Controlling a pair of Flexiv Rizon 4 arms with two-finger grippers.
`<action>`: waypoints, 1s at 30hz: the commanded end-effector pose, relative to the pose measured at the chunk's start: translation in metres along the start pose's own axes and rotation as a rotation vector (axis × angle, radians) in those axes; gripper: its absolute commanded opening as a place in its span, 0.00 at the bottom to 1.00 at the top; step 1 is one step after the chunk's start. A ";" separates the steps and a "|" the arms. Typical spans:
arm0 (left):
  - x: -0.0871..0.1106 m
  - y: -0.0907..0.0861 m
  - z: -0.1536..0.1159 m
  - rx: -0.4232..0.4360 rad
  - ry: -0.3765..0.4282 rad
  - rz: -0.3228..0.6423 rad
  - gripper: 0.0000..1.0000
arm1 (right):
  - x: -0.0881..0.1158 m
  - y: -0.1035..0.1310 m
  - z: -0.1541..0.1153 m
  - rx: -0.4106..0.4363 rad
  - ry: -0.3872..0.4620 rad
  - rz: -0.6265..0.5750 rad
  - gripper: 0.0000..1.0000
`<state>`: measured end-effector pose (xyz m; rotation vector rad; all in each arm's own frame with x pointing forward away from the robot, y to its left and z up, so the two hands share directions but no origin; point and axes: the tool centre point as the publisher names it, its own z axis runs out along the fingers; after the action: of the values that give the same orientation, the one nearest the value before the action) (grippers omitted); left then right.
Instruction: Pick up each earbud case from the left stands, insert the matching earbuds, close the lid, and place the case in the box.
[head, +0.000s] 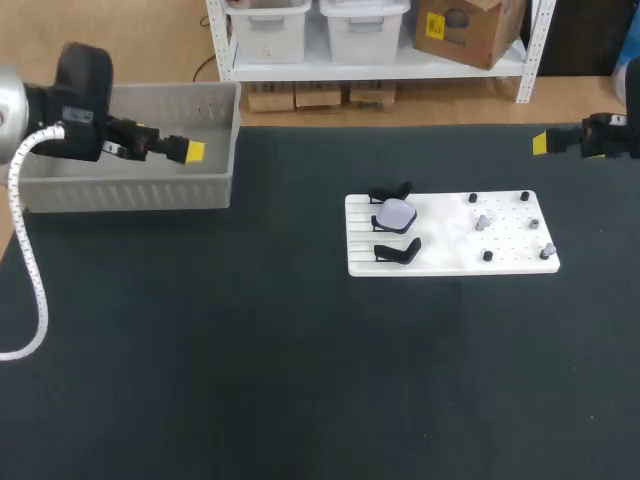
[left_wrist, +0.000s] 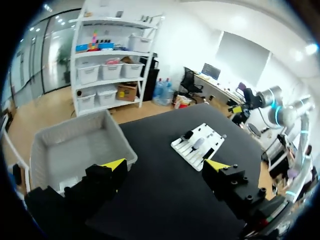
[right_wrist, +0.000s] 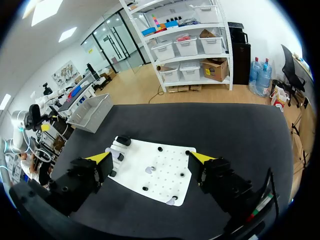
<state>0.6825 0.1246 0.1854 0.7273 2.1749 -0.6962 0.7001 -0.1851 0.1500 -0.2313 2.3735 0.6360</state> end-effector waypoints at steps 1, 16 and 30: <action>-0.001 -0.001 0.017 0.446 0.029 0.397 1.00 | 0.000 0.000 0.000 0.000 0.000 0.000 1.00; -0.004 -0.017 0.062 0.518 0.118 0.518 1.00 | 0.000 0.000 0.000 0.000 0.000 0.000 1.00; 0.006 -0.017 0.068 0.488 0.104 0.518 1.00 | 0.000 0.000 0.000 0.000 0.000 0.000 1.00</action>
<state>0.6966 0.0715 0.1527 1.5422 1.8017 -0.8998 0.7001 -0.1851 0.1500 -0.2313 2.3735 0.6360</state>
